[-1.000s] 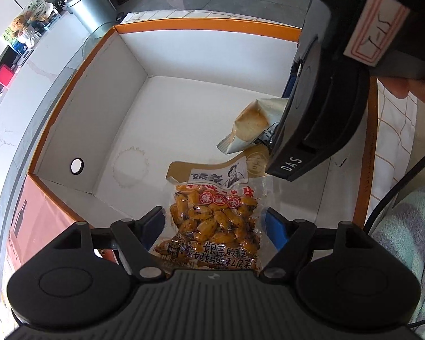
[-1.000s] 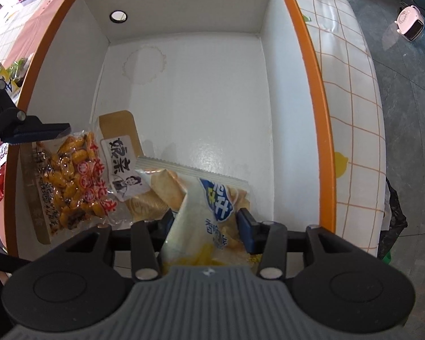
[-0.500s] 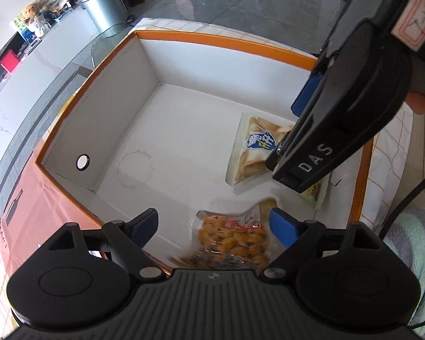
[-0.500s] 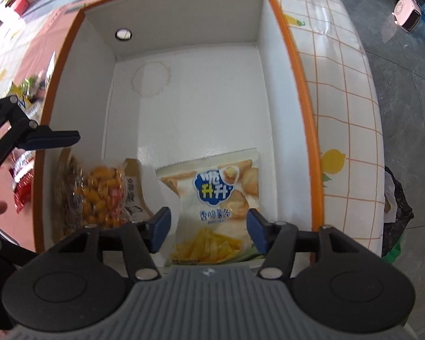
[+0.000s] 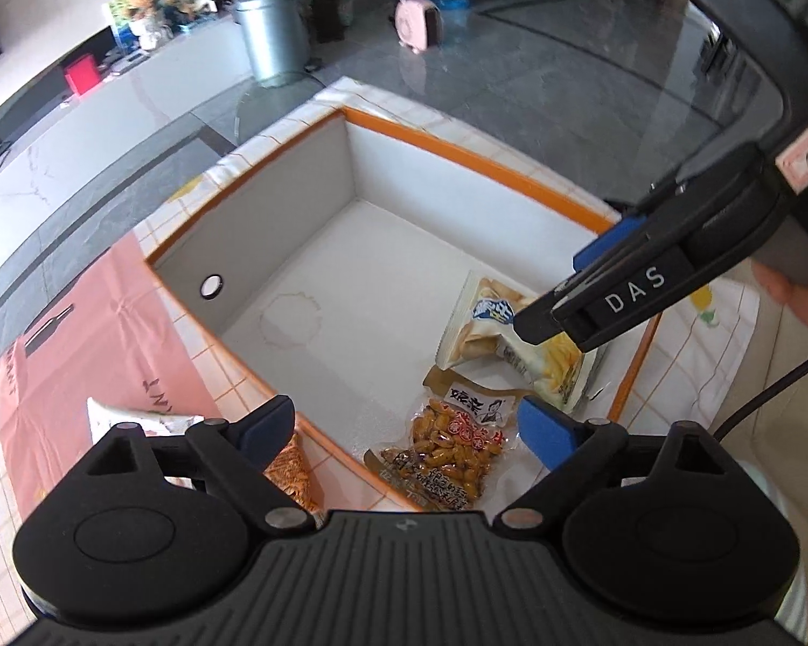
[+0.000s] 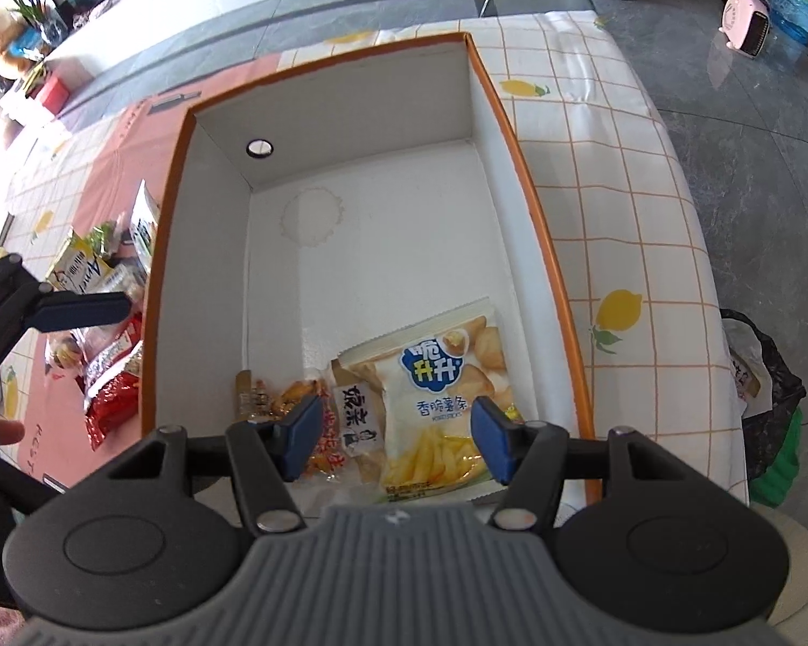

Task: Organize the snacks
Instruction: 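Withdraw both grippers from the box back over the snack pile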

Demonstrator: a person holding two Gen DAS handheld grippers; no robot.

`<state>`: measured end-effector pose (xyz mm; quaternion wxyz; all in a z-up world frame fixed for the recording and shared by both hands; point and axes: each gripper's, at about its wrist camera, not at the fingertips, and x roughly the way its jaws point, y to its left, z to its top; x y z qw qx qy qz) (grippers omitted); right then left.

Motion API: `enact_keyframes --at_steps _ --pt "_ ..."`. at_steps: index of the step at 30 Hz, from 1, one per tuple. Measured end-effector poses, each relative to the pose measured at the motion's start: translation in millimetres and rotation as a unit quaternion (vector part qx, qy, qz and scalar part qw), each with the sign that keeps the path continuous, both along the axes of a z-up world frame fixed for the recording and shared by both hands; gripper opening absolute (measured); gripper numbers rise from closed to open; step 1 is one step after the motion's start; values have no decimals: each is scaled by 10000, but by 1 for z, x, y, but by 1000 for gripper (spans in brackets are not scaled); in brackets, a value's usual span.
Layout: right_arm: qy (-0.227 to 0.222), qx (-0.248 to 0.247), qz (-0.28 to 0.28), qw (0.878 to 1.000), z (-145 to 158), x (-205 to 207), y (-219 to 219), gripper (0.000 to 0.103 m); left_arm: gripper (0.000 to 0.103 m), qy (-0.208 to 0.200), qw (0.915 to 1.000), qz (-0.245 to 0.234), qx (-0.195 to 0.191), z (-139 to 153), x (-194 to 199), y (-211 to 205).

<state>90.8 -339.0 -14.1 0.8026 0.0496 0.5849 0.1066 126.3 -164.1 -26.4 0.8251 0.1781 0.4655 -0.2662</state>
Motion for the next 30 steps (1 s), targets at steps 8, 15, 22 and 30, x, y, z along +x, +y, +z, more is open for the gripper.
enact_keyframes --at_steps 8,15,22,30 --pt "-893 216 -299 9953 30 -44 18 59 97 -385 9953 657 -591 32 -32 52" --pt "-1540 627 -511 9848 40 -88 54 59 90 -602 9863 1355 -723 32 -58 101" --pt "-2162 957 -570 9700 39 -131 108 59 75 -556 9714 2030 -1096 28 -78 161" --pt "-2485 771 -629 9635 22 -153 172 59 63 -631 9563 2509 -1363 24 -93 216"
